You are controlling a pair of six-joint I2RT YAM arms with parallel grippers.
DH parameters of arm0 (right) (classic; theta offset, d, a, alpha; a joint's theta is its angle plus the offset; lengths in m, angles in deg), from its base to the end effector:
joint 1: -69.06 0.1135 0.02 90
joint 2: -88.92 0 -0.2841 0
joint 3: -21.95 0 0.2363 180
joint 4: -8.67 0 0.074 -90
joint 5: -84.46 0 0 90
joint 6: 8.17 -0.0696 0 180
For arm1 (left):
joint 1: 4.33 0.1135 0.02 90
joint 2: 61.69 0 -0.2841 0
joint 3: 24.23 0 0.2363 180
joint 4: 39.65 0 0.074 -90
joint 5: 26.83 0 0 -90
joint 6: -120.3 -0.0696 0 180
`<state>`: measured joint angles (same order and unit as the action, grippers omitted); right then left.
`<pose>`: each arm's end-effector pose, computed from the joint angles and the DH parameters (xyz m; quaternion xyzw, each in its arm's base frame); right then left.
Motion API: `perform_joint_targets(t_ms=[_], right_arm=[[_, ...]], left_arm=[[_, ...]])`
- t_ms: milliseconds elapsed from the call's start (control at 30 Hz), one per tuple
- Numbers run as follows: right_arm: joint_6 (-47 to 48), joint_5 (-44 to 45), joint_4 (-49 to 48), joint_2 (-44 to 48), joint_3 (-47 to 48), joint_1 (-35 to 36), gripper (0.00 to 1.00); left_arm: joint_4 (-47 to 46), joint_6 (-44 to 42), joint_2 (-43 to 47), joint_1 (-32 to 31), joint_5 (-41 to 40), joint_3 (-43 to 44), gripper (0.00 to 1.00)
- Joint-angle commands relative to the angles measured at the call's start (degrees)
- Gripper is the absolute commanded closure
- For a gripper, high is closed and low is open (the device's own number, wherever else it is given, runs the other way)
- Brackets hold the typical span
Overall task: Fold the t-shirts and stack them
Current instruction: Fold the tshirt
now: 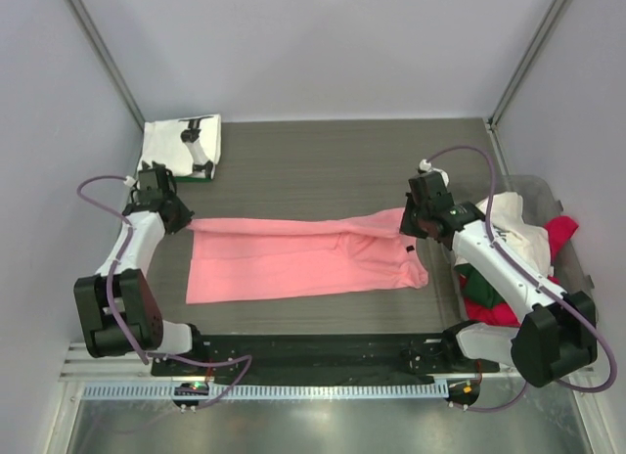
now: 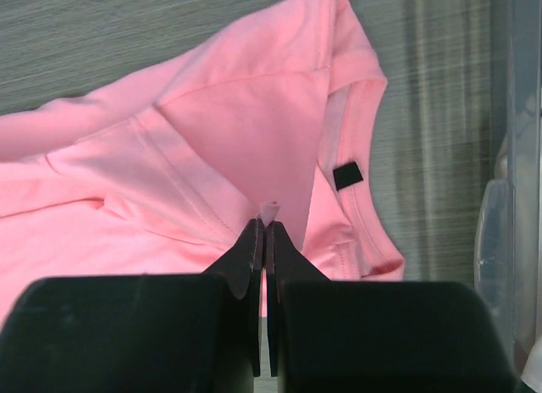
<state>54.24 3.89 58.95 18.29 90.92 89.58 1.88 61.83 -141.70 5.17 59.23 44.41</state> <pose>0.2381 0.0769 0.2623 0.0848 0.9387 0.0615 0.3284 0.2841 0.0524 0.2323 -0.3423 0.8836 -0.0288 0.3183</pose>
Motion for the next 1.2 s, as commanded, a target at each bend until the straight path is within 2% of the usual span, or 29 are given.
perform_joint_targets(t_ms=[0,267,300,367,400,433,467,533,700,800,900,933,1000,1033,1167], right_arm=[[-3.3,3.4,-0.4,2.9,-1.6,0.0,0.99],[-11.9,6.6,1.6,5.8,-7.7,0.0,0.99],[-13.3,6.8,2.0,6.0,-8.5,0.0,0.96],[-17.2,6.6,2.5,6.6,-11.4,-0.1,0.52],[-18.9,6.7,2.7,7.8,-12.4,-0.1,0.33],[-21.2,6.8,2.8,8.5,-13.4,-0.2,0.13],[-22.1,7.0,2.8,9.4,-14.9,-0.5,0.09],[-23.2,7.4,2.8,11.7,-15.7,-0.6,0.07],[-20.7,6.2,2.7,12.5,-11.8,-0.6,0.07],[-18.6,1.8,0.6,9.4,-9.8,0.0,0.09],[-19.1,-2.7,-3.4,6.0,-9.9,1.5,0.10],[-19.5,-3.1,-4.3,4.6,-10.0,2.9,0.10],[-20.4,-3.5,-5.9,0.5,-9.8,4.2,0.10],[-21.5,-4.4,-6.5,-0.9,-9.8,4.5,0.10],[-23.0,-6.4,-9.8,-7.1,-10.2,5.0,0.09]], left_arm=[[0.3,1.4,3.4,0.3,-3.7,-1.6,1.00],[1.6,7.9,7.6,0.3,-6.7,-7.1,1.00],[3.6,10.0,8.0,0.3,-7.9,-7.7,0.99],[6.5,12.2,8.1,0.8,-9.8,-8.3,0.90],[7.5,13.5,8.4,1.2,-10.5,-8.9,0.79],[7.5,15.1,9.4,2.7,-9.9,-10.9,0.54],[7.2,15.8,10.1,3.7,-9.2,-11.9,0.47],[6.1,16.6,12.8,6.7,-6.9,-14.3,0.33],[4.8,14.8,18.6,7.6,-5.2,-14.4,0.34],[1.5,12.3,19.8,6.9,0.9,-14.0,0.36],[1.7,9.3,16.6,1.2,0.1,-10.7,0.37],[2.1,8.5,15.2,-3.2,-0.4,-9.9,0.37],[3.5,7.1,10.6,-7.9,-2.6,-7.3,0.39],[4.1,7.0,8.9,-12.8,-3.5,-6.6,0.39],[5.9,7.8,0.7,-18.9,-5.2,-4.7,0.40]])
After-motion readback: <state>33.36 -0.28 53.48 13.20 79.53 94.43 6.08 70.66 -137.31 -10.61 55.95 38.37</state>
